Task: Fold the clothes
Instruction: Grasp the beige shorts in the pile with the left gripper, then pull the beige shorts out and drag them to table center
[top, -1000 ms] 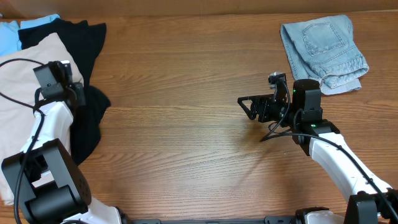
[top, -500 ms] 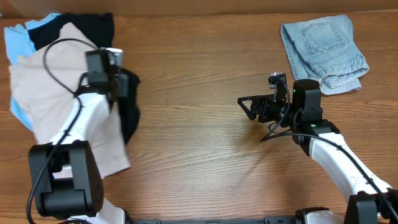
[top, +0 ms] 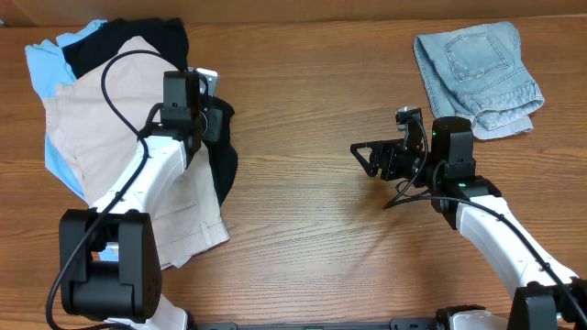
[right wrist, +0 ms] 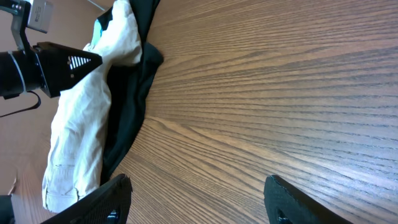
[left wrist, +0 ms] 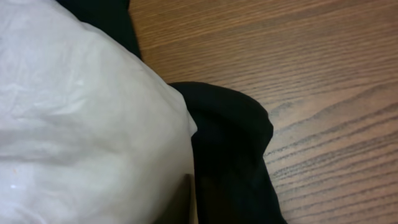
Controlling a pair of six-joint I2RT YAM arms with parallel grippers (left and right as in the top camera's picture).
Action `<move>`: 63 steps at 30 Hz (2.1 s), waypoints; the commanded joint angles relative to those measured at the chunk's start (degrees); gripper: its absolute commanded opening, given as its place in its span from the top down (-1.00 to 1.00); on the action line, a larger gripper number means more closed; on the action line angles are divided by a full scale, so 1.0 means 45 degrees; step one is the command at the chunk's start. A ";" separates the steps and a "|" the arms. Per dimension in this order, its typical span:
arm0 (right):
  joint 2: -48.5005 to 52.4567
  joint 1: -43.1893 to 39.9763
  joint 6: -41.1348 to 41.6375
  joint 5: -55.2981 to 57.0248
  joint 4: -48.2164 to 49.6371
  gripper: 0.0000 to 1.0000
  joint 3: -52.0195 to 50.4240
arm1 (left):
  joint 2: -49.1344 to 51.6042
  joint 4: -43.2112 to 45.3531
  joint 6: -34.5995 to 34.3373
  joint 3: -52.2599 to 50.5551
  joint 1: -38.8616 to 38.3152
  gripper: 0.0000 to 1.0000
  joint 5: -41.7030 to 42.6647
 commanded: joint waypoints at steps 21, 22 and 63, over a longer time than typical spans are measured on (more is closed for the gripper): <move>0.0015 0.0063 -0.0015 0.0233 -0.0010 -0.46 0.0296 | -0.0384 -0.8534 -0.2176 0.0782 -0.0107 -0.34 0.3075; 0.0015 0.0063 -0.0015 0.0272 -0.0010 -0.46 0.0296 | -0.0350 -0.8534 -0.2171 0.0724 -0.0180 -0.36 0.2924; 0.0015 0.0063 -0.0010 0.0413 -0.0068 -0.61 0.0296 | 0.0364 -1.1327 -0.2846 0.1039 -0.0423 0.92 0.1030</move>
